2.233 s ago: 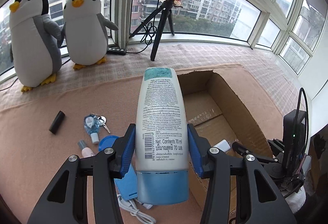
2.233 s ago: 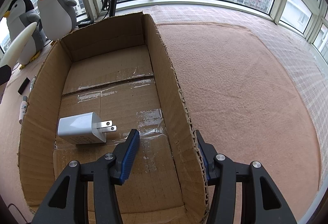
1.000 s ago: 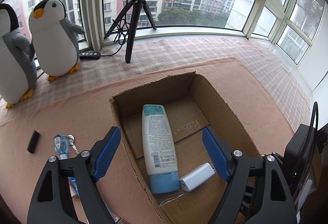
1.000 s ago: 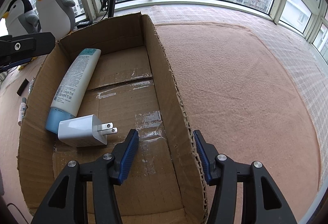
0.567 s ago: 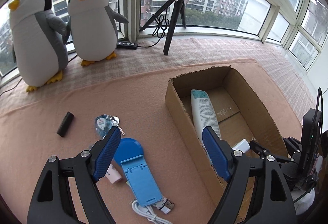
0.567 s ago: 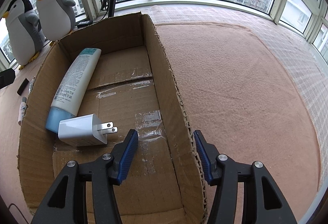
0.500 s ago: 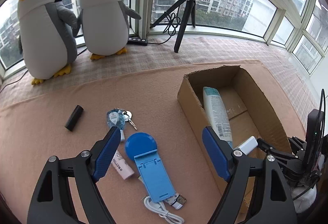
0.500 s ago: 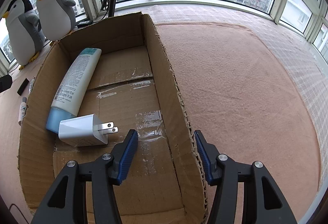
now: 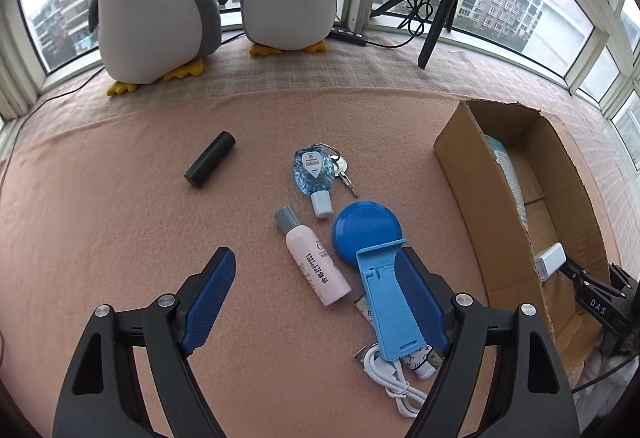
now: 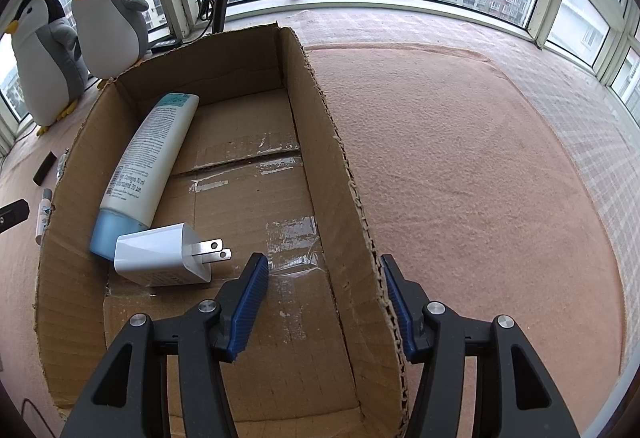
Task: Organize rigid objects
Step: 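Move the left tool back to the small pink bottle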
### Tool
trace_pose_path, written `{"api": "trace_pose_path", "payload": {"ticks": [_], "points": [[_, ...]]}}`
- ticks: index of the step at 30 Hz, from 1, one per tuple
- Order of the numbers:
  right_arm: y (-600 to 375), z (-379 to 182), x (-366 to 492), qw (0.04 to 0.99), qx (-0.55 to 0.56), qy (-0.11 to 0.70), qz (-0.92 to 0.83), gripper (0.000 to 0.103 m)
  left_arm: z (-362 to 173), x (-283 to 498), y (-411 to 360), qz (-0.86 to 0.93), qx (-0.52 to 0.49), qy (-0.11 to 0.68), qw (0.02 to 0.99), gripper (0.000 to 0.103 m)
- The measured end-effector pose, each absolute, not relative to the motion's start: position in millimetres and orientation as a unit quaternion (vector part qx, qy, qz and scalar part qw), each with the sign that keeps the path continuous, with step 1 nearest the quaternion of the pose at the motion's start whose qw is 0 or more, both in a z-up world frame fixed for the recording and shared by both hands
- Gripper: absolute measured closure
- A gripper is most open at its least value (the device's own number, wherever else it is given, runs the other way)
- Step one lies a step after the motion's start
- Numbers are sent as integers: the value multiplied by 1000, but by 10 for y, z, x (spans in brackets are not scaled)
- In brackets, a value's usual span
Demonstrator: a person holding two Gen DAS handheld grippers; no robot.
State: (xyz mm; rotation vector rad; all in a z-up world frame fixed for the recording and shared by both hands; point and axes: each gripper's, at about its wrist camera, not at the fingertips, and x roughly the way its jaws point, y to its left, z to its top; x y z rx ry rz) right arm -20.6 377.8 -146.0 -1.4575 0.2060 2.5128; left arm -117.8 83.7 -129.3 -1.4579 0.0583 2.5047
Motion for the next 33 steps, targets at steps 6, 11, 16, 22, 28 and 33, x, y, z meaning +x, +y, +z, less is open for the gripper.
{"api": "trace_pose_path", "payload": {"ticks": [6,11,16,22,28,33], "points": [[3779,-1459,-207,115,-497,71,857,50,-1430,-1016,1101,859,-496,67,110,21],[3780,-1462,-209,115,-497,71,857,50,-1511,-1028,1221,862,-488,94,97,21],[3778,-1461,-204,115,-497,71,857,50,-1503,-1092,1128,864,-490,73,94,23],[3777,-1457,-214,116,-497,70,857,50,-1461,-1044,1168,862,-489,64,117,23],[3781,-1456,-204,115,-498,70,857,50,-1574,-1053,1278,857,-496,87,110,23],[3770,-1454,-211,115,-498,70,857,50,-1588,-1093,1083,857,-502,61,101,23]]}}
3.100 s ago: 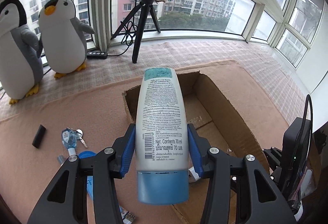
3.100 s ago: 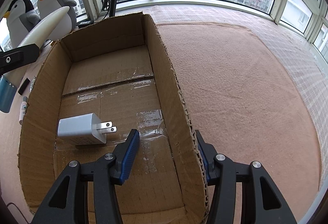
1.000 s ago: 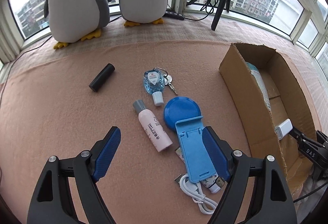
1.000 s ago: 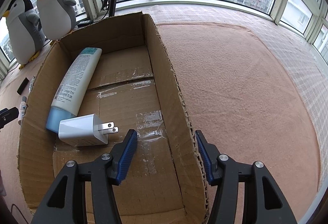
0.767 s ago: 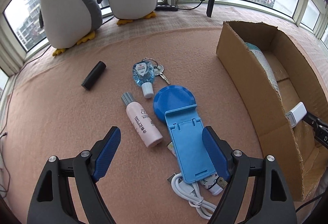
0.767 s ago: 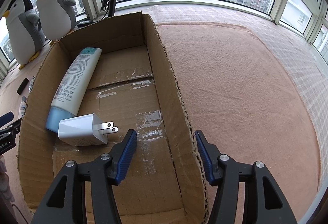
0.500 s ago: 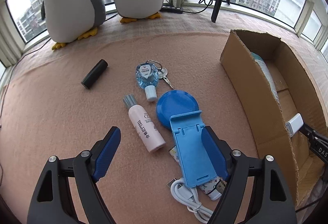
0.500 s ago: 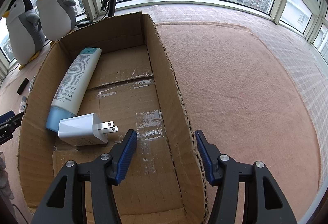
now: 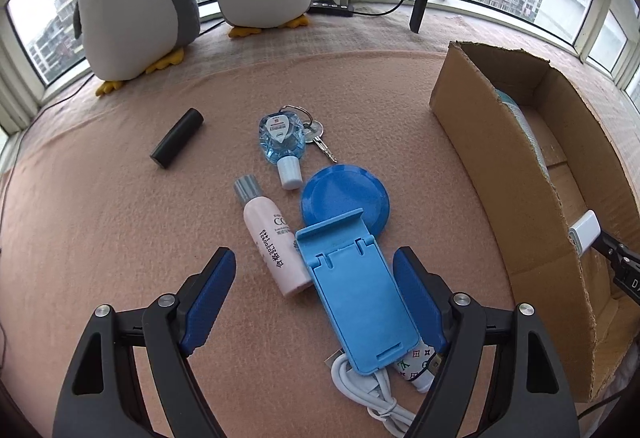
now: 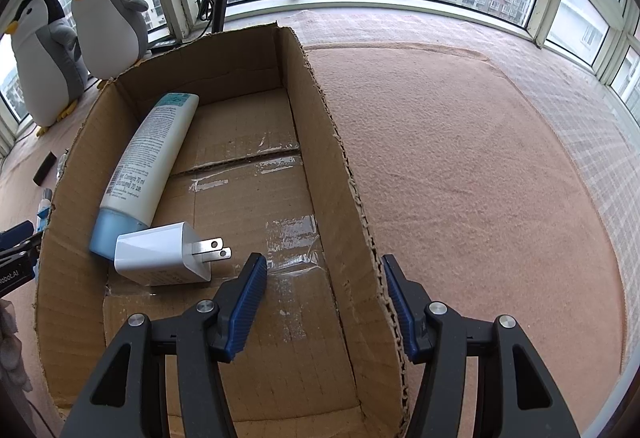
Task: Organize rigid objects
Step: 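Move the left tool back to the small pink bottle, then close the left gripper on the pink bottle and lift it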
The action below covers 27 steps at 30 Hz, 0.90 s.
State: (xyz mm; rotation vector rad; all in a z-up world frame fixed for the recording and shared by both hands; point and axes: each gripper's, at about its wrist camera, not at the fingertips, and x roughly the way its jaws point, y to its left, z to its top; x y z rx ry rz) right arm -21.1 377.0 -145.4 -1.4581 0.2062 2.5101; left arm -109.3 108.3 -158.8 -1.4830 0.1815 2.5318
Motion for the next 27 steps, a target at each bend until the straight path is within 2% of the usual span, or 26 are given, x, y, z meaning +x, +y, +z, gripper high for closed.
{"api": "trace_pose_path", "payload": {"ticks": [23,26,27], "points": [[3782,-1450,-214,115,-499,66,856,50,-1595,-1093,76,862,-500,-24,84,25],[3780,-1449,-214,115,-499,66,857,50,-1597,-1169,77,860,-500,-29,95,32],[3781,-1449,-214,115,-499,66,856,50,-1601,-1190,87,860,-500,-27,97,38]]}}
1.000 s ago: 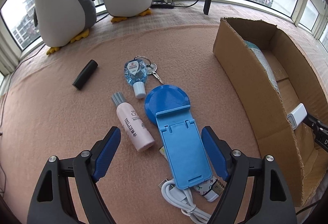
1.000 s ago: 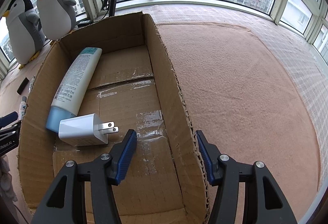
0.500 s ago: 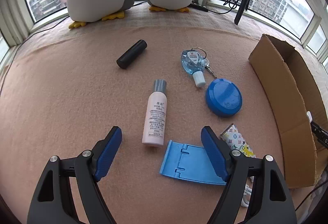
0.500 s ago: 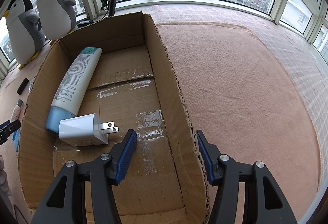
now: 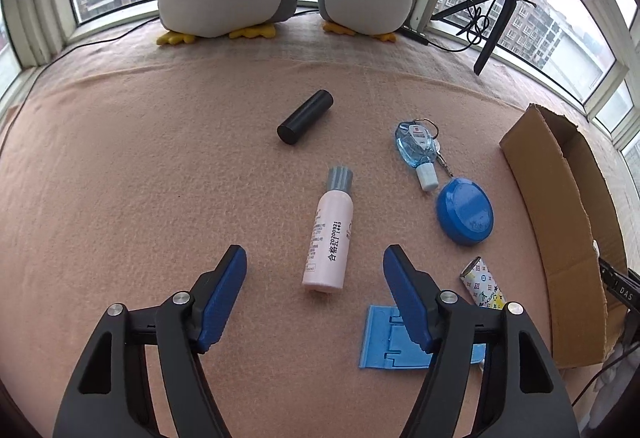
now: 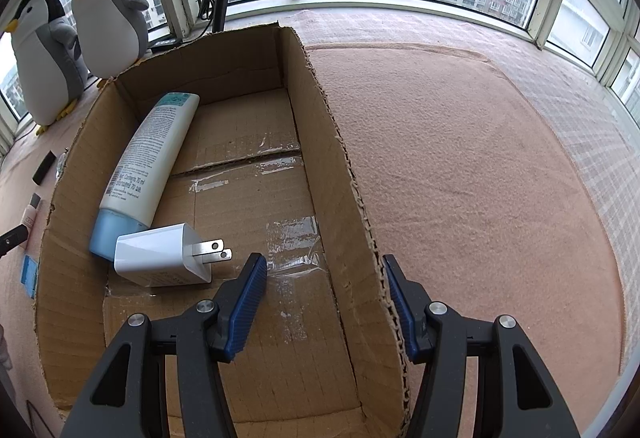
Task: Organize rigid objects
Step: 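Close the left gripper on the pink bottle and lift it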
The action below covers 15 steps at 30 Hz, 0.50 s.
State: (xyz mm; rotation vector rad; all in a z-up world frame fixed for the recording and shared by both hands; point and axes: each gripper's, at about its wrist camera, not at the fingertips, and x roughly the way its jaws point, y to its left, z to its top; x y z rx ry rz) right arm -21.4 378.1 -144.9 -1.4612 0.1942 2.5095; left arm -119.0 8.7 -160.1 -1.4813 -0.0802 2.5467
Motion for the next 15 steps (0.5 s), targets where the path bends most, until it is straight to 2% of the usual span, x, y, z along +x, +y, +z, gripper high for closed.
{"api": "trace_pose_path", "payload": {"ticks": [3,6,8,10,15], "points": [[3783,-1449,-214,115,-499,67,856,50,-1622,-1240,130,859,-502,-18,102,51],[3786,-1449,-213,115,-499,66,856,50,-1631,-1262,140,858,-502,-17,107,55],[3785,-1449,-214,115,-499,66,856,50,-1630,-1276,140,857,-503,-17,109,60],[3785,-1449,-213,114,-499,66,857,50,-1629,-1288,137,856,-504,-16,111,70],[3784,-1450,-213,114,-499,66,857,50,-1637,-1296,140,854,-506,-17,119,79]]}}
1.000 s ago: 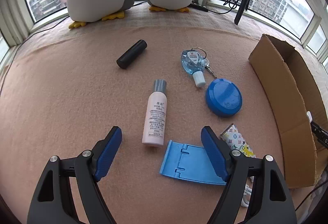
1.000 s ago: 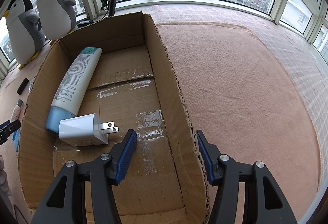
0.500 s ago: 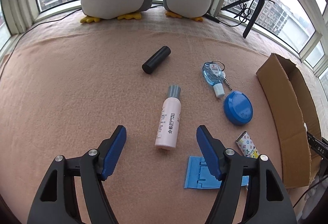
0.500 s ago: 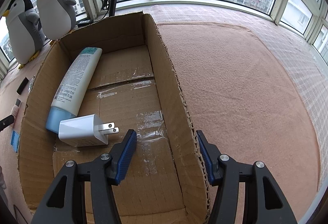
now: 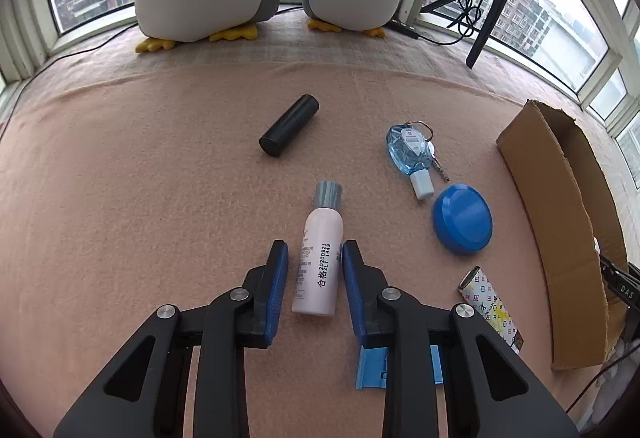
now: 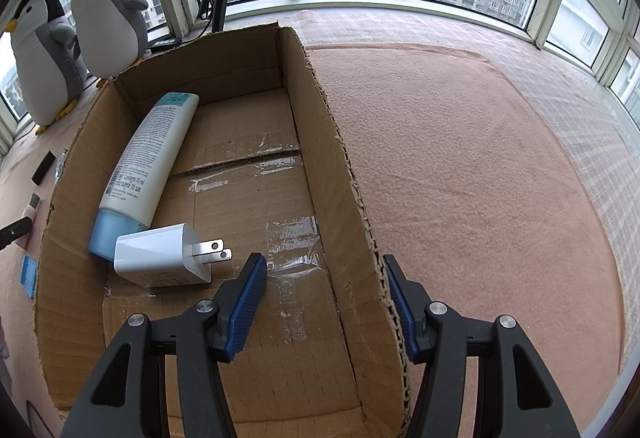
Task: Organize rigid objects
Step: 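Close the left gripper on the pink bottle and lift it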
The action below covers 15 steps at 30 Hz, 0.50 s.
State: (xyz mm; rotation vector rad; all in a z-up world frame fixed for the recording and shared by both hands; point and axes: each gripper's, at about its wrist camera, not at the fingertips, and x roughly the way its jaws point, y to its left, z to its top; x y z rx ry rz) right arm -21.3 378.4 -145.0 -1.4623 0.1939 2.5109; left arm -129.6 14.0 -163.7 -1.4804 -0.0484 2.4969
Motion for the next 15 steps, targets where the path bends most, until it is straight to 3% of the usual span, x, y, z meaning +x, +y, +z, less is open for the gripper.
{"api": "trace_pose_path", "payload": {"ticks": [4,15], "points": [[3781,-1450,-214,115,-499,66,856,50,-1644,-1290,147,853,-507,-13,122,85],[3780,-1450,-213,115,-499,66,856,50,-1540,-1188,192,857,-497,-30,133,85]]}}
